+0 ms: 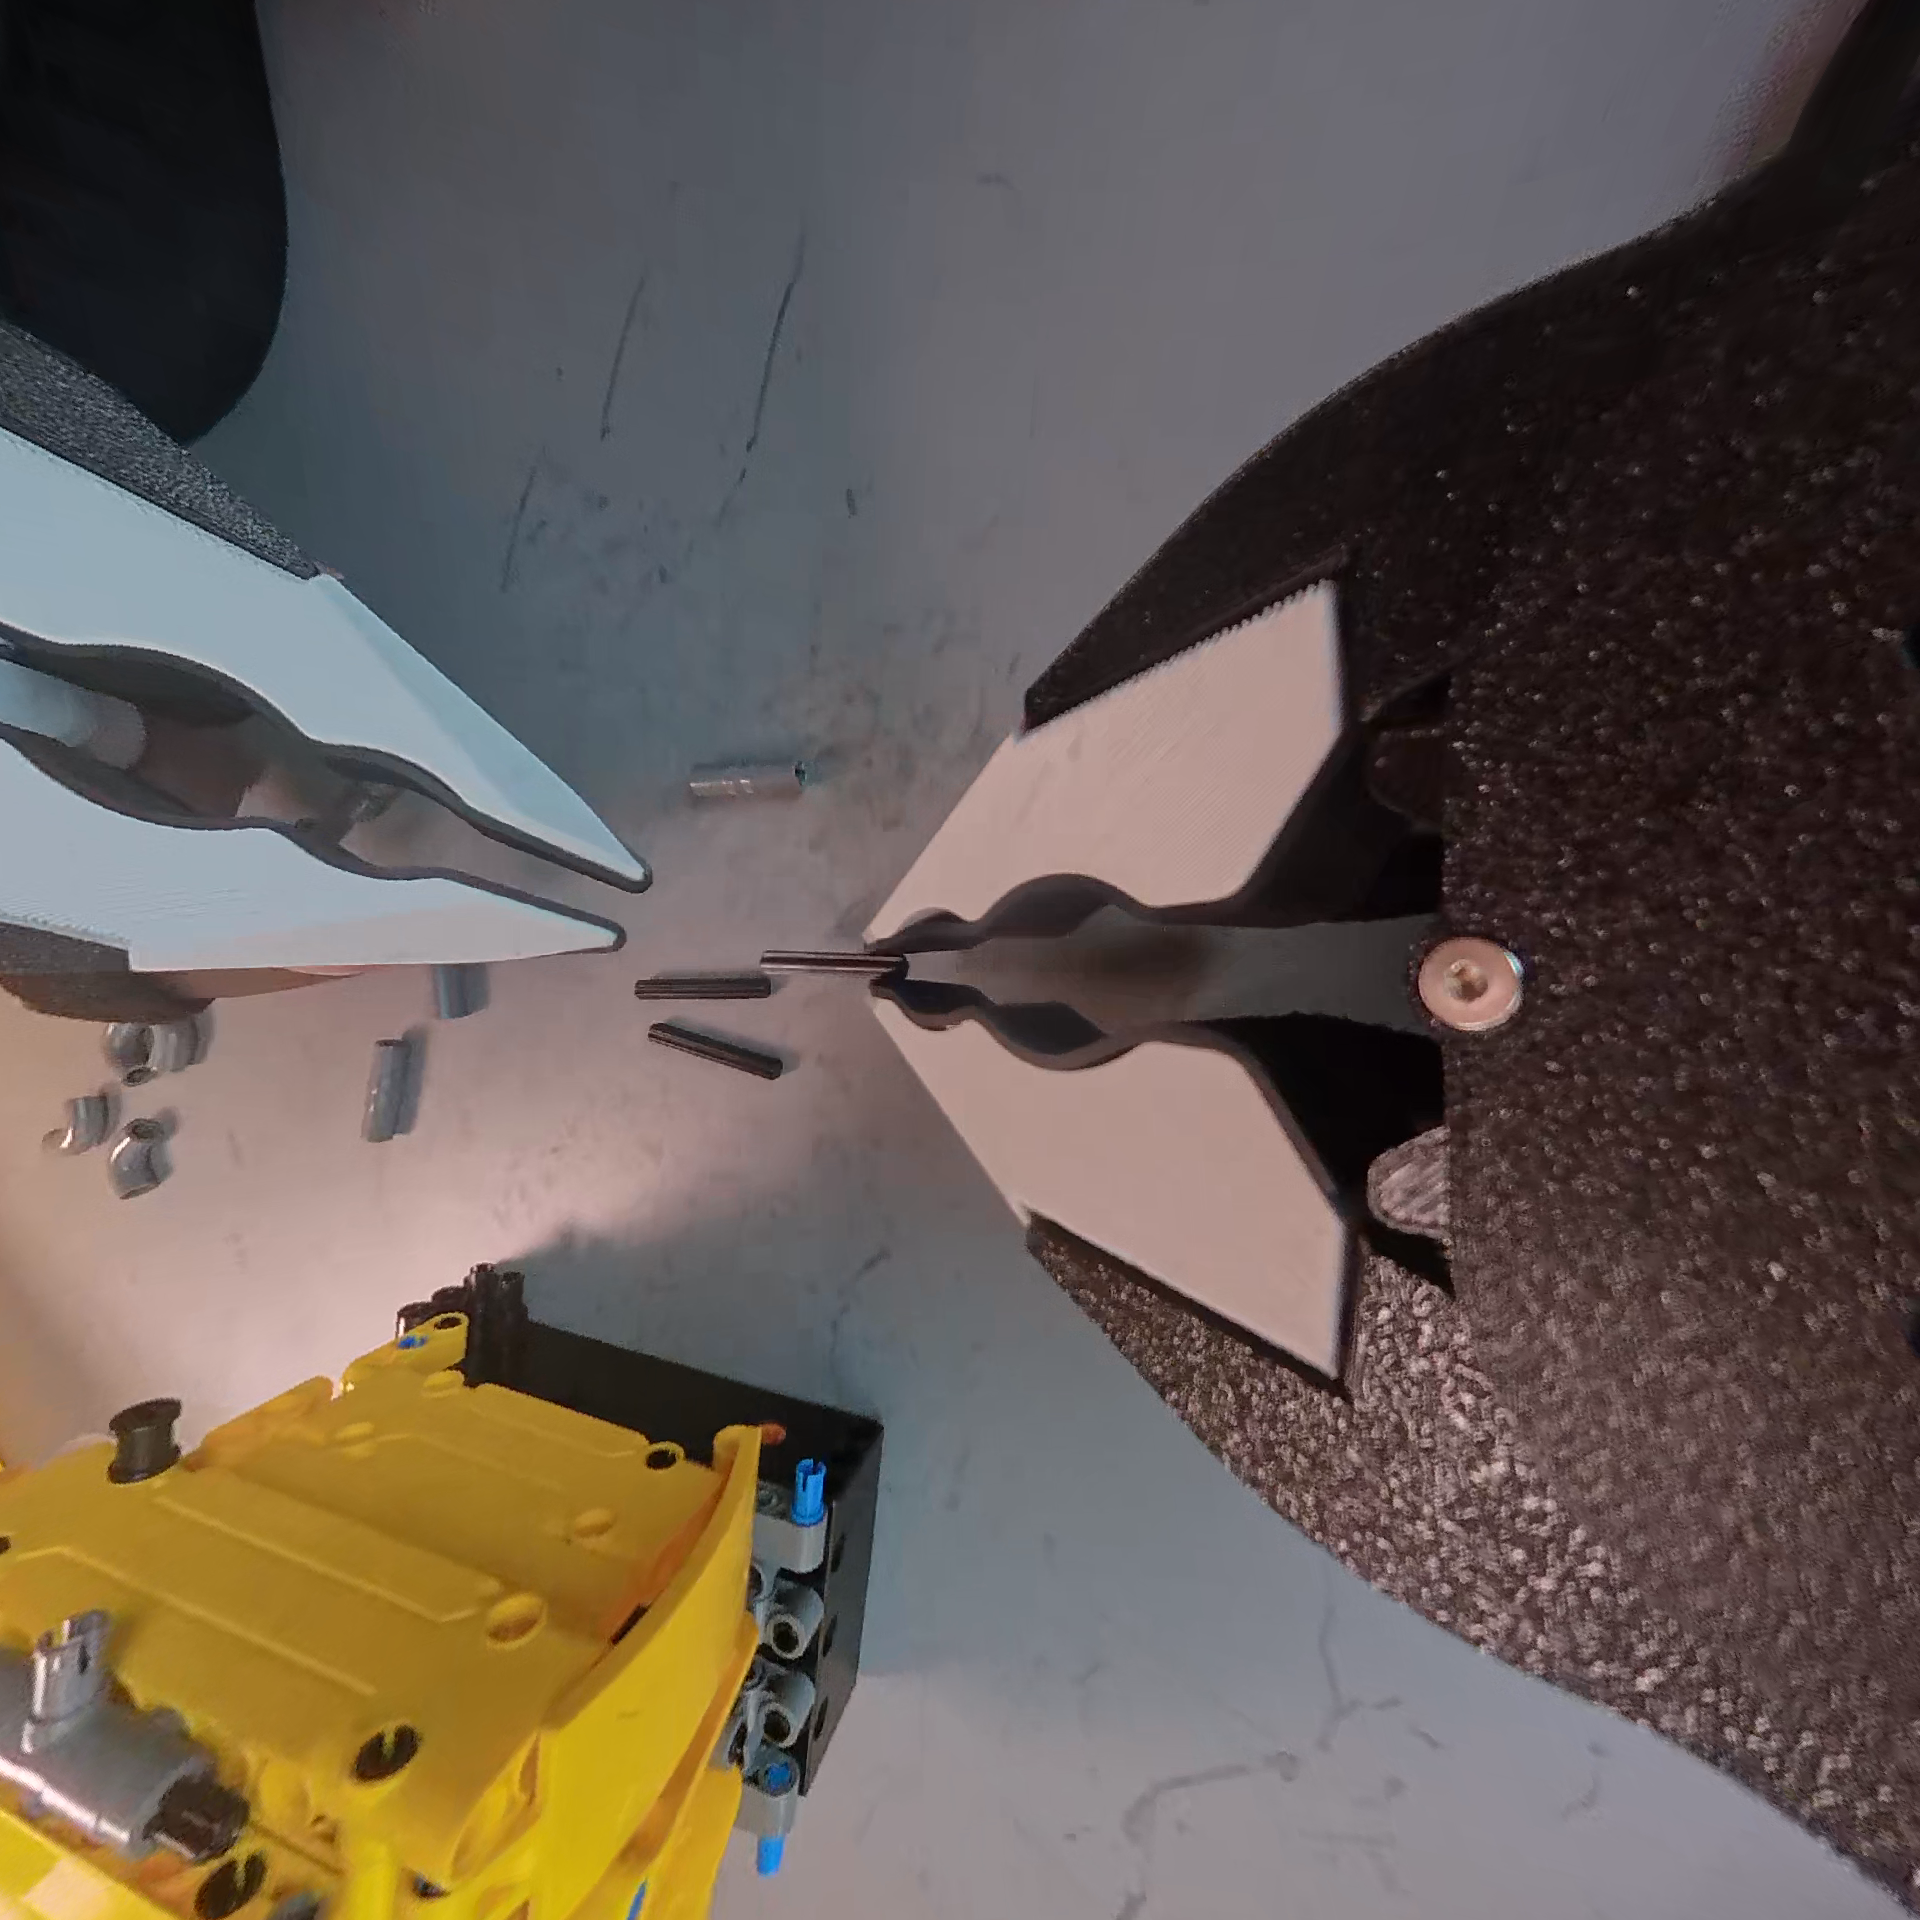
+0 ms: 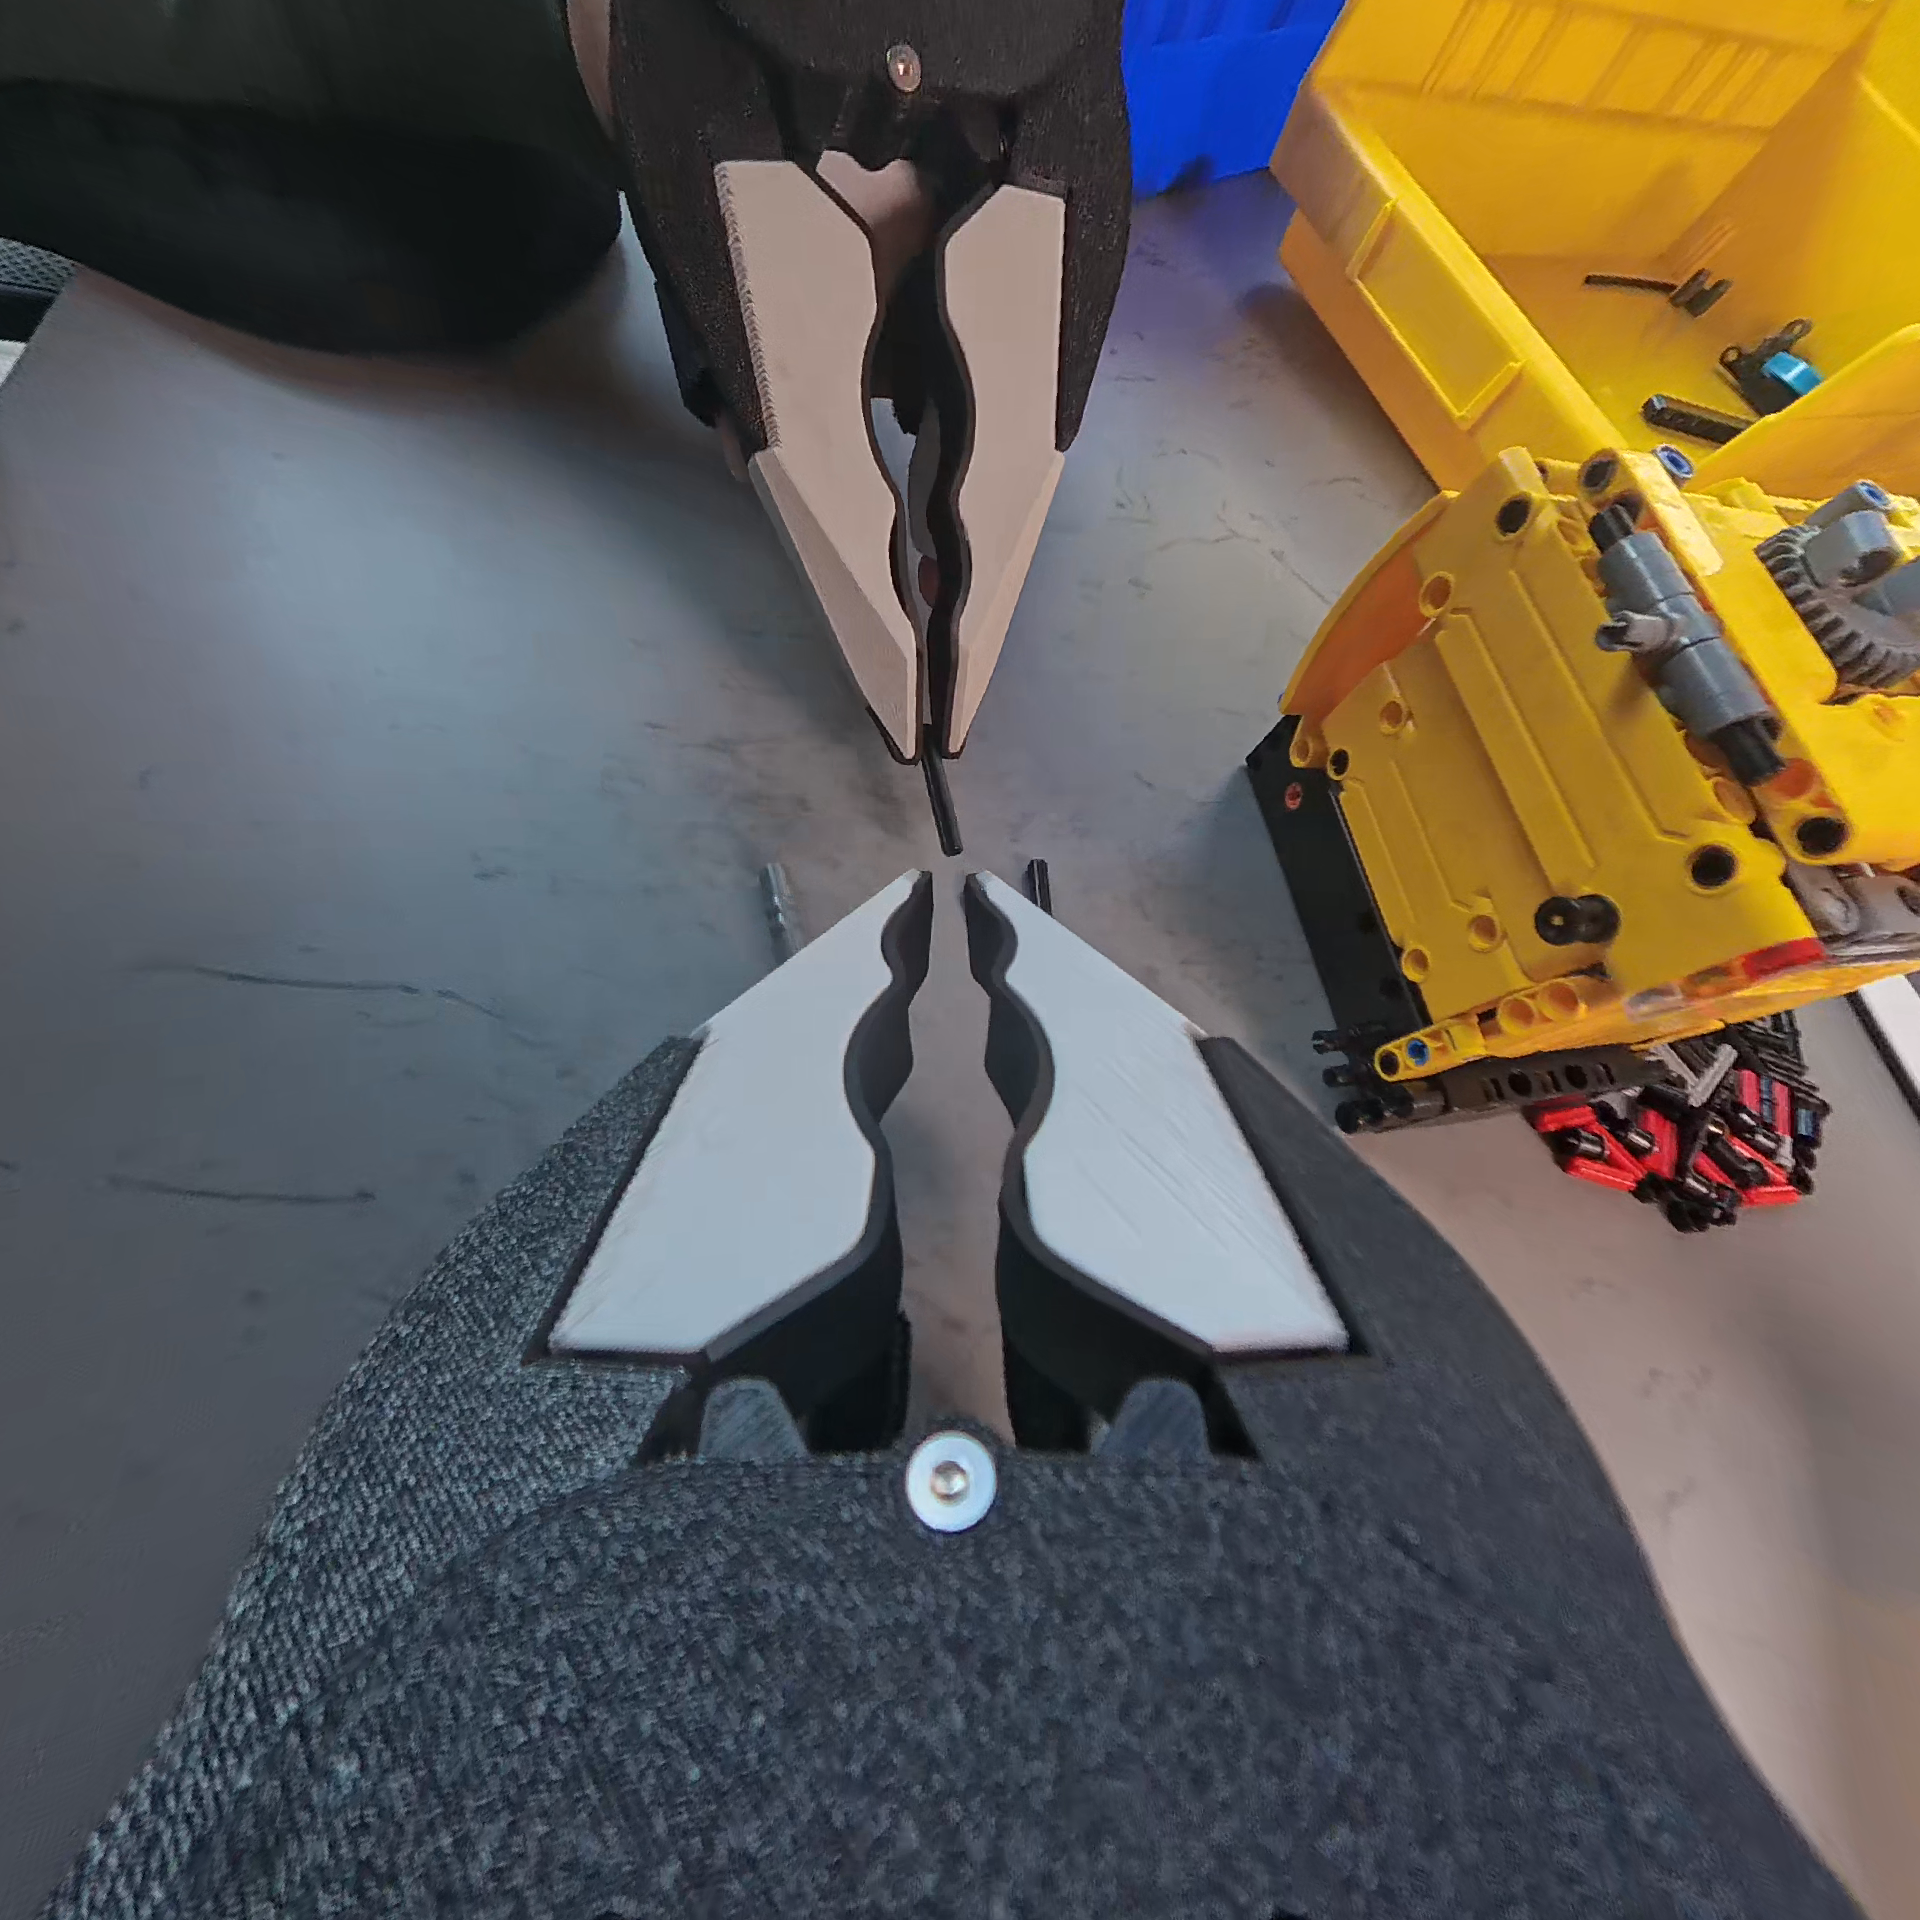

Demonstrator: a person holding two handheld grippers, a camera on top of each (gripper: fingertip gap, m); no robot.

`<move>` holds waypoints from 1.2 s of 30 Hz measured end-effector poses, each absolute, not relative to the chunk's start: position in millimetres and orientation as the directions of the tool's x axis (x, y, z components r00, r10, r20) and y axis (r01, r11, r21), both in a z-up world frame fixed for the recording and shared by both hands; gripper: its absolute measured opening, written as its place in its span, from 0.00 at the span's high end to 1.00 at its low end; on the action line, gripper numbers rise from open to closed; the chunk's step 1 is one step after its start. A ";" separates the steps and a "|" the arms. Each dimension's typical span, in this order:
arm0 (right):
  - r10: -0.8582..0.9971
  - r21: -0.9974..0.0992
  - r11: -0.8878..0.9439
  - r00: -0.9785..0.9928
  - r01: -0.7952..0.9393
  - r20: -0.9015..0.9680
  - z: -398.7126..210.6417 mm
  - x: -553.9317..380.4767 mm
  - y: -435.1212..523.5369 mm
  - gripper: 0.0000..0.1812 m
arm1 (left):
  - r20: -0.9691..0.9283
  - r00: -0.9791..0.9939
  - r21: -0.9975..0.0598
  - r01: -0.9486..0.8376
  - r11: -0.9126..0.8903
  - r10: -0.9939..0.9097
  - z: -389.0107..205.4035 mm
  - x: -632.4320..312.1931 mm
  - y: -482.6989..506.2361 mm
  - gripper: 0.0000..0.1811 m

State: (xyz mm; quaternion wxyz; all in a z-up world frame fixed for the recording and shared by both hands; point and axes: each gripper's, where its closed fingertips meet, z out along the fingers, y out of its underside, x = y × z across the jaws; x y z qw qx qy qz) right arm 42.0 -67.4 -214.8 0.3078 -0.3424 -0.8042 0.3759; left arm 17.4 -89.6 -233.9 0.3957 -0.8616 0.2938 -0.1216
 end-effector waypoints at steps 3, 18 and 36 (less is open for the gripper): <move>0.783 -0.810 0.489 -0.573 0.325 0.243 -216.2 42.0 -65.9 0.96 | -0.039 0.797 -0.733 -0.433 -0.525 -0.603 -239.7 15.6 -90.3 0.98; 0.832 -0.827 0.441 -0.505 0.350 0.230 -210.8 37.0 -49.3 0.96 | -0.032 0.803 -0.739 -0.420 -0.527 -0.595 -238.0 12.2 -90.2 0.93; 0.889 -0.745 0.399 -0.425 0.535 0.170 -213.3 69.7 17.4 0.91 | -0.033 0.805 -0.731 -0.423 -0.535 -0.592 -242.4 13.2 -88.4 0.92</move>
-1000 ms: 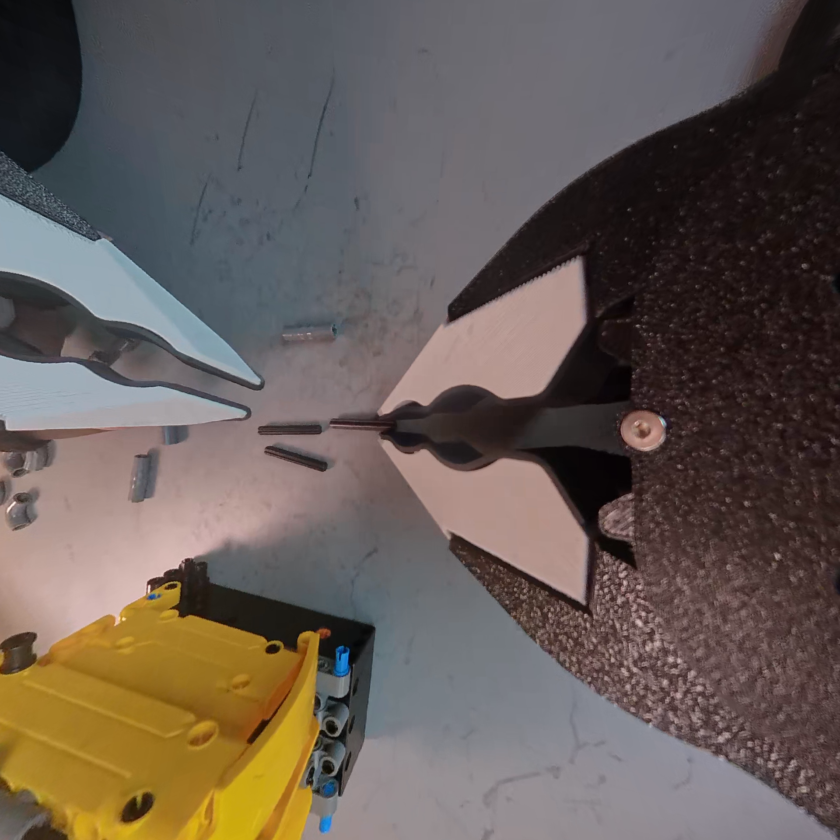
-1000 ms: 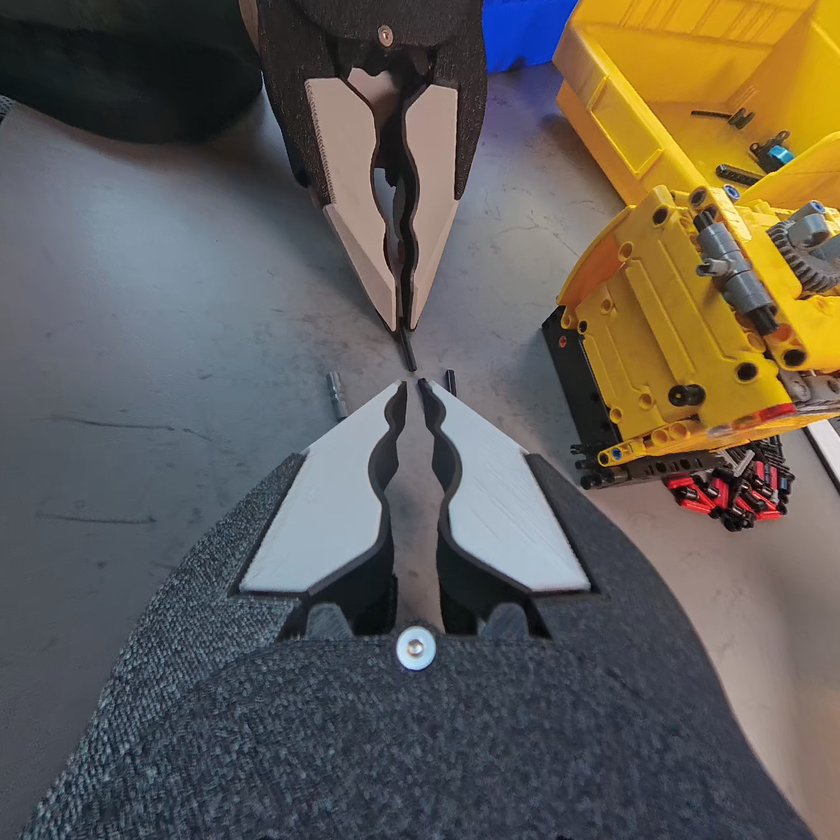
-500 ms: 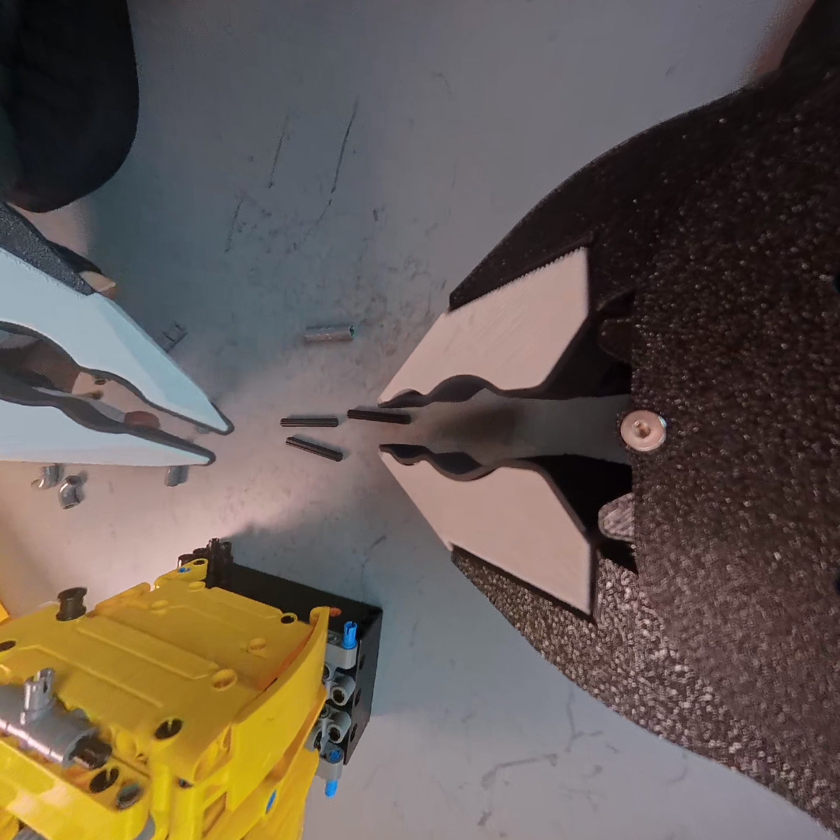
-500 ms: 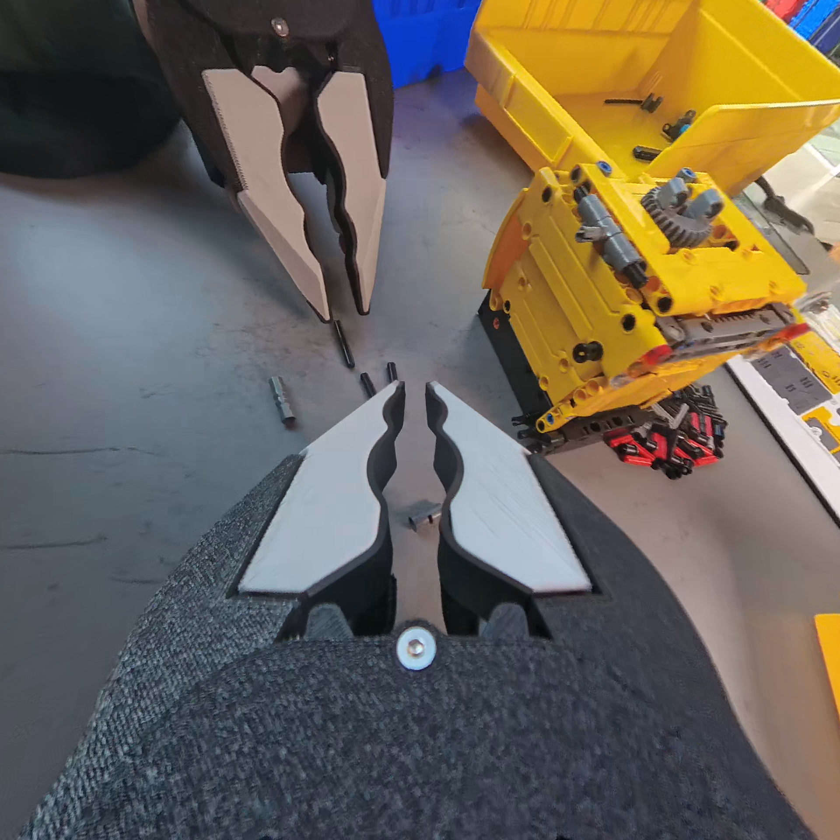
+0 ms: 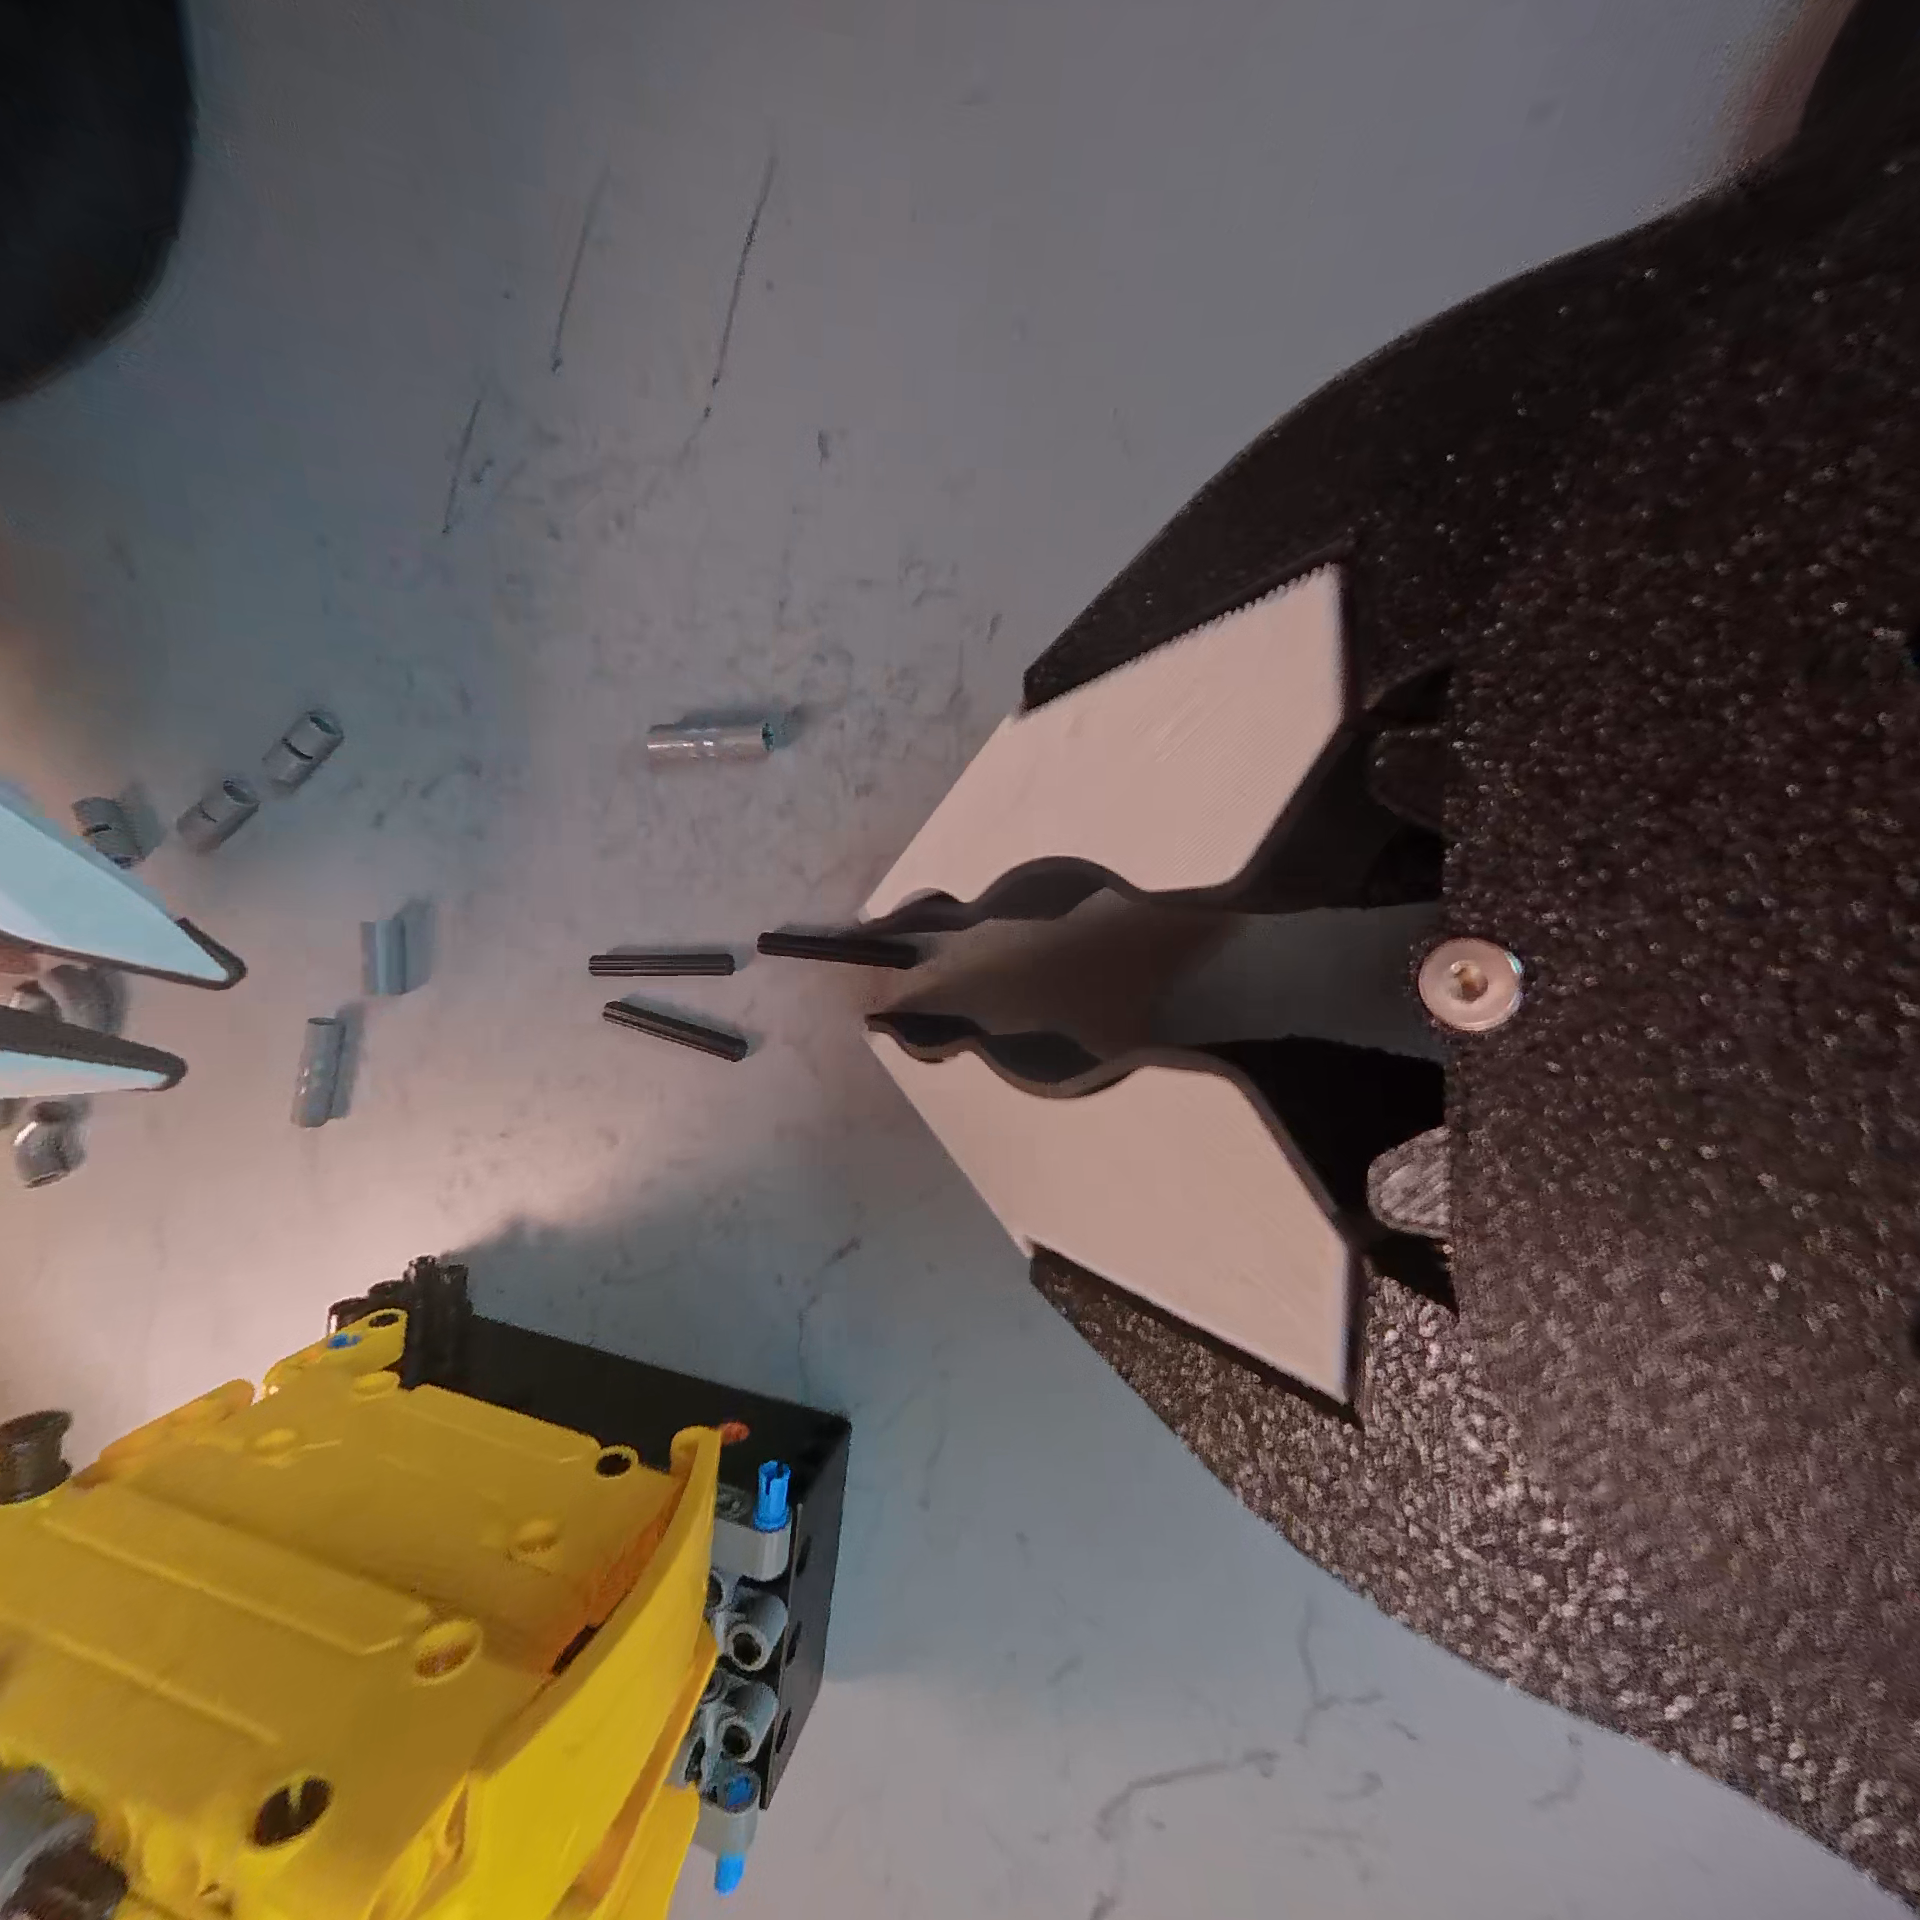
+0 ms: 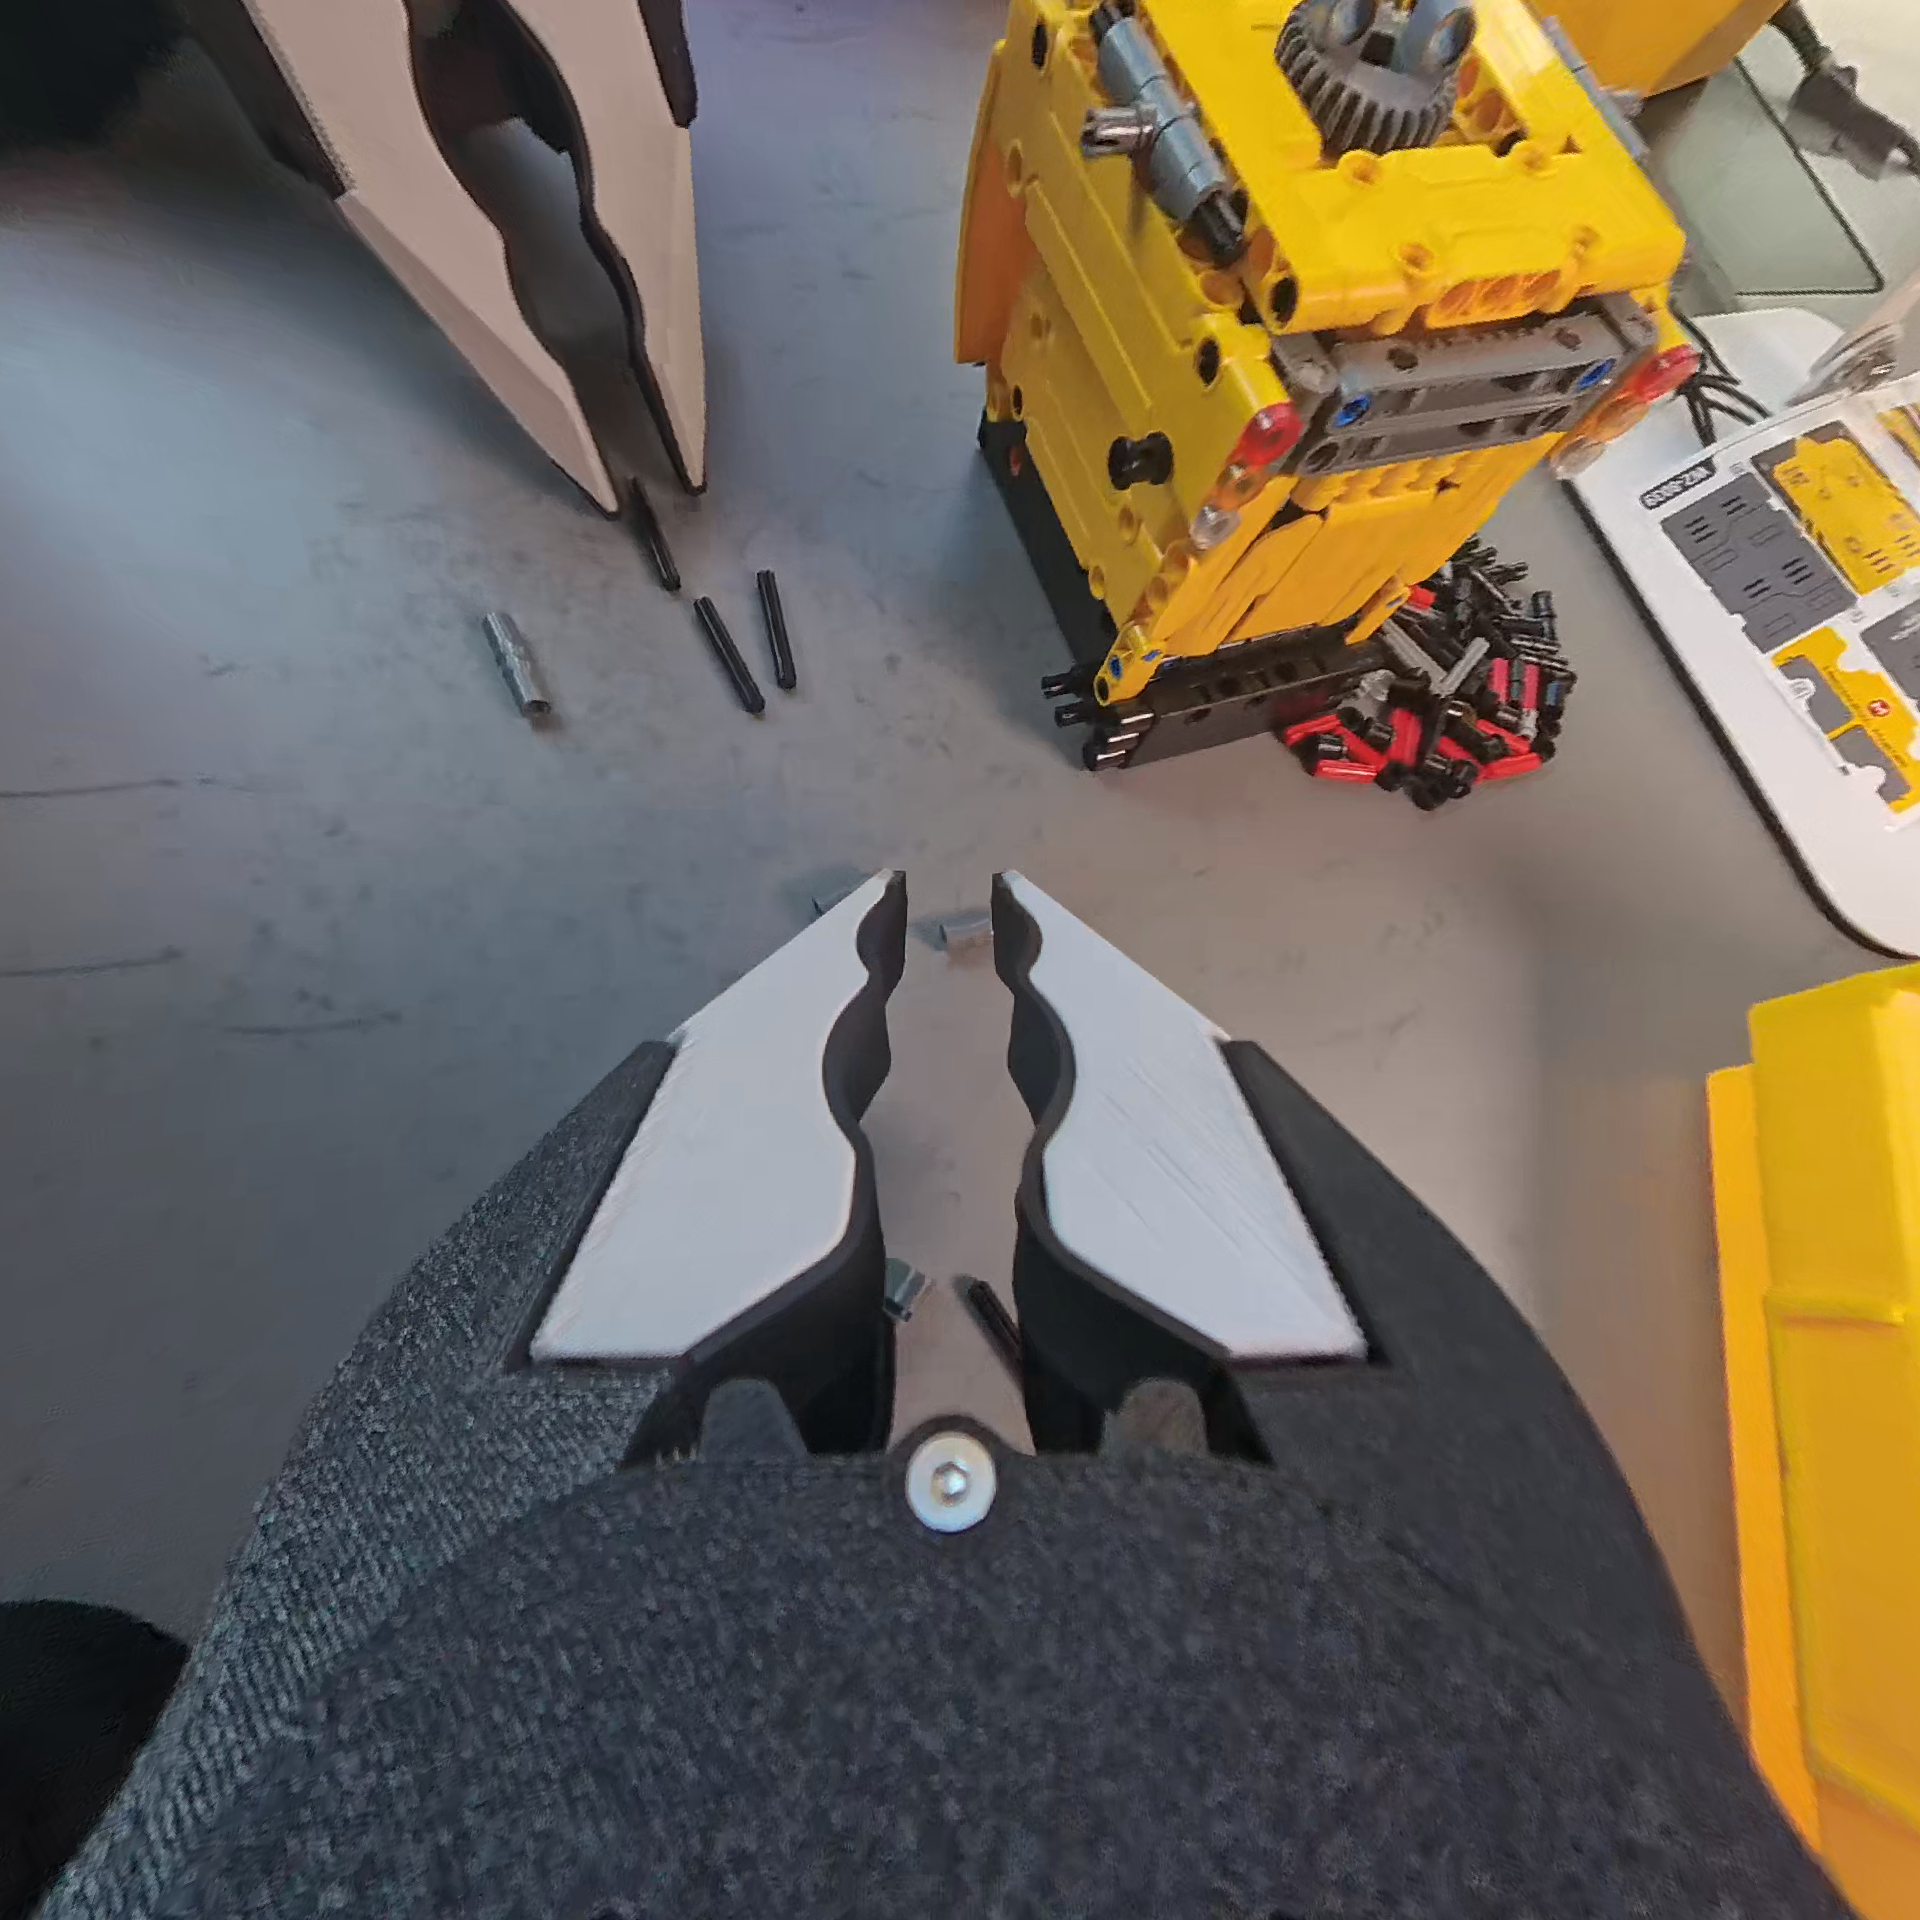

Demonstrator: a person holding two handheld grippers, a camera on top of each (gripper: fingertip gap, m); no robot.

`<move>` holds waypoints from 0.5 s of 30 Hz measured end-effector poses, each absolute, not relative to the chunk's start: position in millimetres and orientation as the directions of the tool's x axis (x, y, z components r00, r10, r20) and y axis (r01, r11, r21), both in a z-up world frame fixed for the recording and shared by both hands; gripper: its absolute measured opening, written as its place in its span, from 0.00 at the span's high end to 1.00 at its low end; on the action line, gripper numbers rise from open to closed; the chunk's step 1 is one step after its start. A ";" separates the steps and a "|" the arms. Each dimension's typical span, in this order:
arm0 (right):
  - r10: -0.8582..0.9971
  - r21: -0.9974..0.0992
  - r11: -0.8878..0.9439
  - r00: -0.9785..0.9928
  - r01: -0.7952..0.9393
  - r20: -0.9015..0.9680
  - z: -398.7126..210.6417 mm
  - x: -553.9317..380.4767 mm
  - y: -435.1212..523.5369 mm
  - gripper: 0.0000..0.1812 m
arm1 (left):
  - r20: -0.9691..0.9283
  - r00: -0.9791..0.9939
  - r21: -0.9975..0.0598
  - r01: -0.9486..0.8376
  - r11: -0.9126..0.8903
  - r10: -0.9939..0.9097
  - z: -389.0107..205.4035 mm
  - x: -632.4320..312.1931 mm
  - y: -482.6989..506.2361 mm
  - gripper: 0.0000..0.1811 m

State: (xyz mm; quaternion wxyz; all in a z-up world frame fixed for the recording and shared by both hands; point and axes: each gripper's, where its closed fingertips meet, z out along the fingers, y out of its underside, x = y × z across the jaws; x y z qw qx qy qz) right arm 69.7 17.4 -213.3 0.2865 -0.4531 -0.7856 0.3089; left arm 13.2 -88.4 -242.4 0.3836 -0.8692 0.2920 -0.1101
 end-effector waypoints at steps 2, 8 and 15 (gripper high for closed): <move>0.871 -0.727 0.429 -0.460 0.536 0.174 -218.2 71.6 10.8 0.91 | -0.045 0.799 -0.728 -0.437 -0.528 -0.599 -243.1 13.9 -89.1 0.95; 0.860 -0.704 0.453 -0.478 0.547 0.182 -220.6 76.7 12.1 0.91 | -0.073 0.789 -0.722 -0.464 -0.514 -0.610 -243.1 16.2 -89.5 0.99; 0.810 -0.635 0.462 -0.586 0.619 0.017 -221.8 123.6 1.1 0.91 | -0.051 0.770 -0.733 -0.461 -0.500 -0.636 -241.8 25.4 -91.0 0.99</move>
